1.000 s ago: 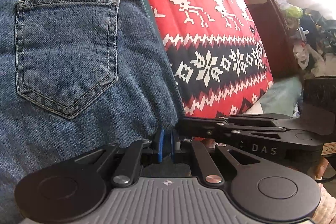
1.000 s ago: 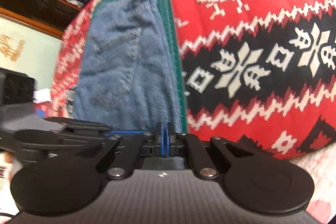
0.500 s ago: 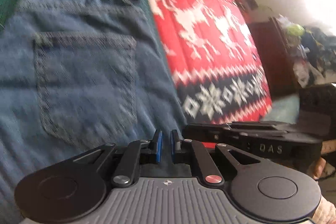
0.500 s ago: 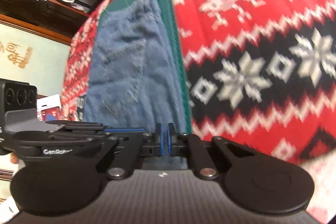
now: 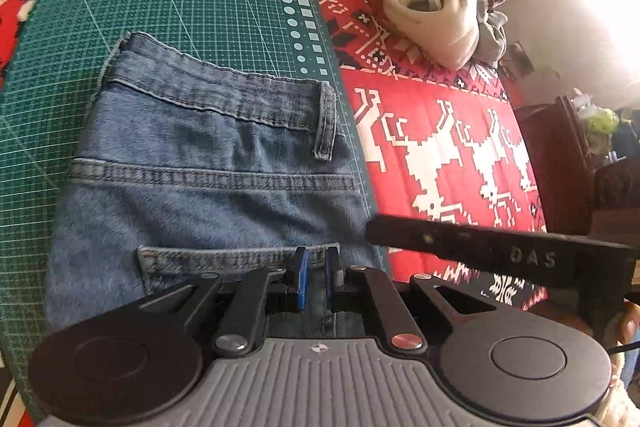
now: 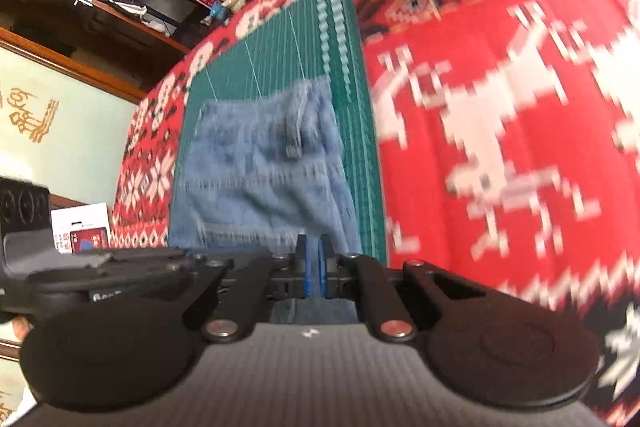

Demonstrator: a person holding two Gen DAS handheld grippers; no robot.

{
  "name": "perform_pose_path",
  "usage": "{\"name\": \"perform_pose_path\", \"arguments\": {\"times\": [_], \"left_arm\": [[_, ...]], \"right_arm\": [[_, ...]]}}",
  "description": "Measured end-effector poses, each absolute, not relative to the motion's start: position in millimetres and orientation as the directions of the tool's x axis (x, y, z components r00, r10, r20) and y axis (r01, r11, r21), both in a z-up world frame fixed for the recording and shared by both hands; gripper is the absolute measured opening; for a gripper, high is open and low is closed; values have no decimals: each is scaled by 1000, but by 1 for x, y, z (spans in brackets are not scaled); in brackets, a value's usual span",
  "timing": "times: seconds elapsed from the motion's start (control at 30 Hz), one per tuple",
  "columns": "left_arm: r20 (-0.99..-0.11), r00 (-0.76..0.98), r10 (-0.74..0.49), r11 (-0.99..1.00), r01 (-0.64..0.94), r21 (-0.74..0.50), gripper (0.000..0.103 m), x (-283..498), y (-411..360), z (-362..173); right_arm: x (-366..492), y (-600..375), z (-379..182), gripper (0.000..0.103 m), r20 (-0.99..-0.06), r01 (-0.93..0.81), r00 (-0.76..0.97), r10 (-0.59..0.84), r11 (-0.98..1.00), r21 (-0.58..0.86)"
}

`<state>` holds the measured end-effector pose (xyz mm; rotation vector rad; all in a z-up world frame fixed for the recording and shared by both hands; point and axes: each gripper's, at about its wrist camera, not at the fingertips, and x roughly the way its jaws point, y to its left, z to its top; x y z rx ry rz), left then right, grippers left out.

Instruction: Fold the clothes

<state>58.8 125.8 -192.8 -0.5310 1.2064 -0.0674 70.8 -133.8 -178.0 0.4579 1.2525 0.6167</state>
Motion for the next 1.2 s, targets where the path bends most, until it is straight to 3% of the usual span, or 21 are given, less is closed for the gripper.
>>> {"name": "perform_pose_path", "arguments": {"times": [0.17,0.23,0.5,0.8,0.83,1.2], "left_arm": [[-878,358,-319,893,-197,-405,8,69,117,-202],[-878,360,-316,894,-197,-402,10,73,117,-204],[-881,350,-318,888,-216,-407,10,82,118,-210],[-862,380,-336,878,-204,-433,10,73,119,-195],[-858,381,-343,874,-205,-441,10,73,121,-195],[-841,422,-338,885,-160,-437,10,38,126,-173]], "right_arm": [[91,-116,-191,6,-756,-166,167,633,774,611],[92,-114,-197,0,-780,-163,173,602,798,580],[96,-119,-201,0,-779,-150,161,606,795,588],[57,-129,-193,1,-797,-168,114,593,802,573],[52,-133,-193,7,-795,-164,107,597,800,578],[-10,-163,-193,7,-807,-148,55,588,804,576]]}}
